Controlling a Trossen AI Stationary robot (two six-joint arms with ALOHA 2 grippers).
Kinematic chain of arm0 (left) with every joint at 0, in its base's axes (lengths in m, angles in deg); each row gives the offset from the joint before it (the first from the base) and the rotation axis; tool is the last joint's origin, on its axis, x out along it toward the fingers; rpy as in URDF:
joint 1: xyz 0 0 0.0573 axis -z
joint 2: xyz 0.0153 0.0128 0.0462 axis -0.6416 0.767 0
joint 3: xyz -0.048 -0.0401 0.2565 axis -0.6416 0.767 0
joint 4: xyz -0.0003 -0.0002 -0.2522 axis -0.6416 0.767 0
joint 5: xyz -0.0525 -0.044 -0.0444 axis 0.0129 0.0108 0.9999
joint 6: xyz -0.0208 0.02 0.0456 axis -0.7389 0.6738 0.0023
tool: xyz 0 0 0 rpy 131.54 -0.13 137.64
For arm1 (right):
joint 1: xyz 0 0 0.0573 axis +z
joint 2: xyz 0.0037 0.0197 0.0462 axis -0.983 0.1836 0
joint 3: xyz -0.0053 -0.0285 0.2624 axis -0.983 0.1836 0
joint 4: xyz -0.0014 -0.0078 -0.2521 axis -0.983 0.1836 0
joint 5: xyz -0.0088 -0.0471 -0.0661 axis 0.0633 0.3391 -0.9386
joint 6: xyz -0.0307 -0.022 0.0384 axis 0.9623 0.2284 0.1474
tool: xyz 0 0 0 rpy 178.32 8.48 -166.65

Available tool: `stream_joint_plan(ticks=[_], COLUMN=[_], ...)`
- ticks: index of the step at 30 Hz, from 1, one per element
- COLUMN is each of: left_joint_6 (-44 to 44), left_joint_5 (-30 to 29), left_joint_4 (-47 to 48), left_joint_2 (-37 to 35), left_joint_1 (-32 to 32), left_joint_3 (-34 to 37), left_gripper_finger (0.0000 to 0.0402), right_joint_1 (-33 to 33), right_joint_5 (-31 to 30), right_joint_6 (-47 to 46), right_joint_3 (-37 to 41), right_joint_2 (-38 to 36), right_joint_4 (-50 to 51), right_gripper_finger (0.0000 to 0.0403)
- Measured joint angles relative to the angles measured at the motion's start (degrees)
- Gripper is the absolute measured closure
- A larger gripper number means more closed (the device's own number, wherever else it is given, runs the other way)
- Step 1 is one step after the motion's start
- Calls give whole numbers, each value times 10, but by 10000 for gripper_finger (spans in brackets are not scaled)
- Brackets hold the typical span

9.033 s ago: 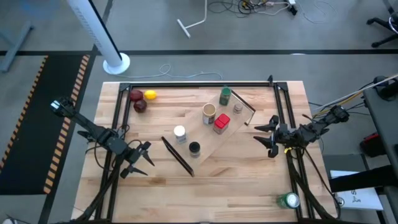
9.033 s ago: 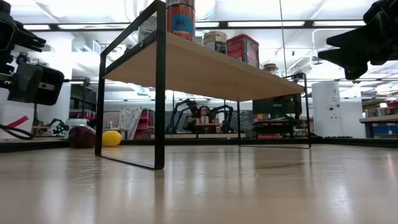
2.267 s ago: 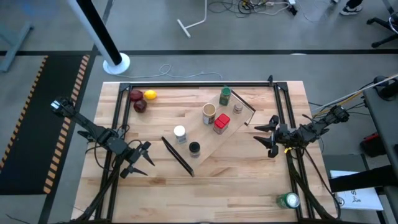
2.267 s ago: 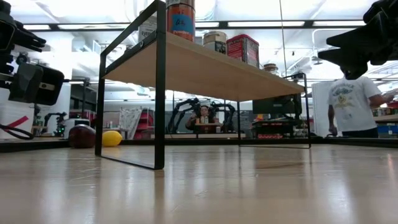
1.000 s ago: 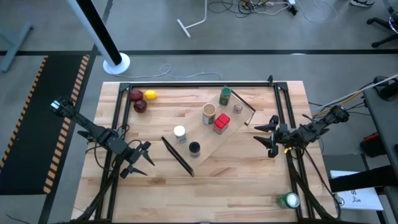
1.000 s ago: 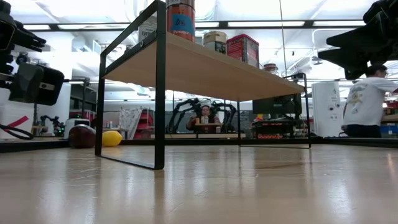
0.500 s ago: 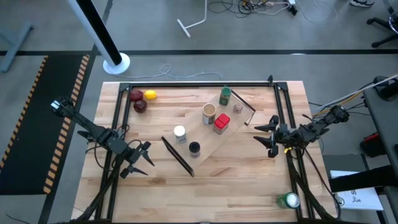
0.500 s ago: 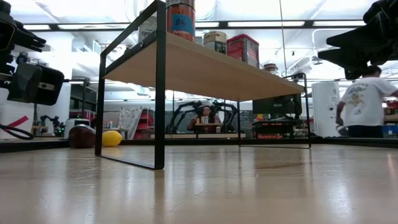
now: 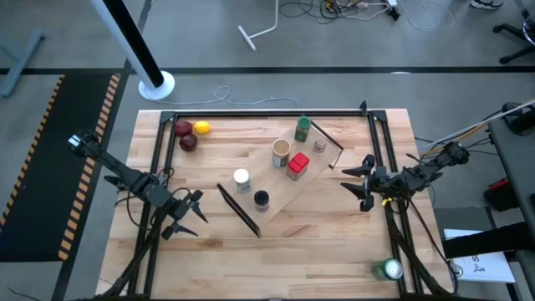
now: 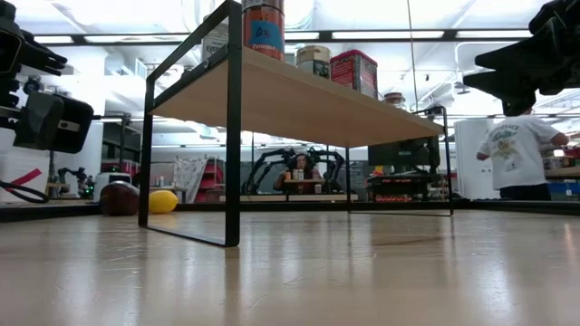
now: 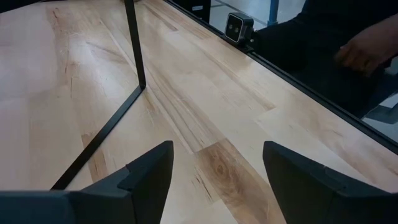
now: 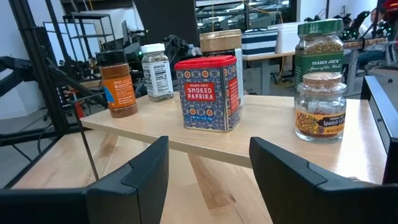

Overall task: Shelf spices
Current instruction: Remove the brown seasoning bottle from the shelf

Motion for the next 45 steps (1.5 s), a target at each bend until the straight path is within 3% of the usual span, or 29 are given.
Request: stream_joint_plan(ticks=[24,39,45], left_joint_6=[0,0,-9], left_joint_5=[0,-1,-44], left_joint_4=[0,0,-54], left_joint_2=[0,0,0], left_joint_1=[0,0,0], left_joint_3=[0,0,0], left_gripper_finger=[185,164,160], right_joint_1=[0,0,0], right_joint_5=[0,1,55], right_joint_6=[-13,-15,-42], right_joint_3=[0,0,0], right_joint_2=[0,0,0], right_joint_4=[-5,-10,-11], right_gripper_finger=[204,204,204])
